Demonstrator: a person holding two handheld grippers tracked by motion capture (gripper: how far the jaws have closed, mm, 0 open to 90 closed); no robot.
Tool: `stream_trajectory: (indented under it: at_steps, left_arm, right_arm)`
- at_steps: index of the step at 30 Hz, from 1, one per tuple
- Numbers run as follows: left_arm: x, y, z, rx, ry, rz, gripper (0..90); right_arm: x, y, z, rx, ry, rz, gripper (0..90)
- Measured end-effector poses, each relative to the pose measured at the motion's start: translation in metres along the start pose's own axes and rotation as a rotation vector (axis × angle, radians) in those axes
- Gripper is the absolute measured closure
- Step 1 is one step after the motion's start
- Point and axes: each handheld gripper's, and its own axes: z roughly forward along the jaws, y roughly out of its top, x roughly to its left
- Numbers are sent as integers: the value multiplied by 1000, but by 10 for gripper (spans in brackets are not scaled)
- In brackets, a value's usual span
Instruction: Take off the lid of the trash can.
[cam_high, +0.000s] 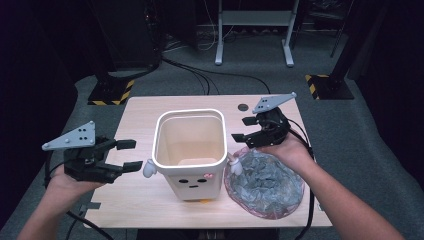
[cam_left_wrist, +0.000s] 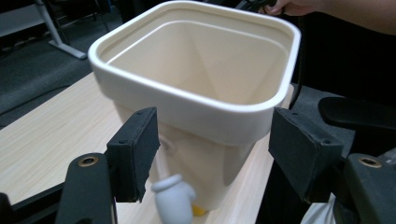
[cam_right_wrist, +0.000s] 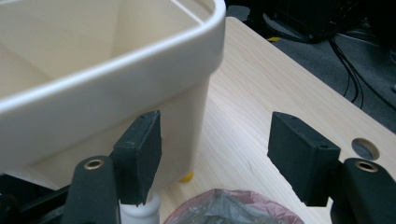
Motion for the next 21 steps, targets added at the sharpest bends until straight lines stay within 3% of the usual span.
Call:
stream_trajectory:
  at_steps: [7, 21]
  left_arm:
    - [-10, 11, 7, -16, -46, 2, 305]
    - [-20, 24, 45, -7, -162, 60, 394]
  right_arm:
    - [9, 14, -3, -30, -31, -31, 334]
    - [-3, -7, 12, -76, -33, 42, 331]
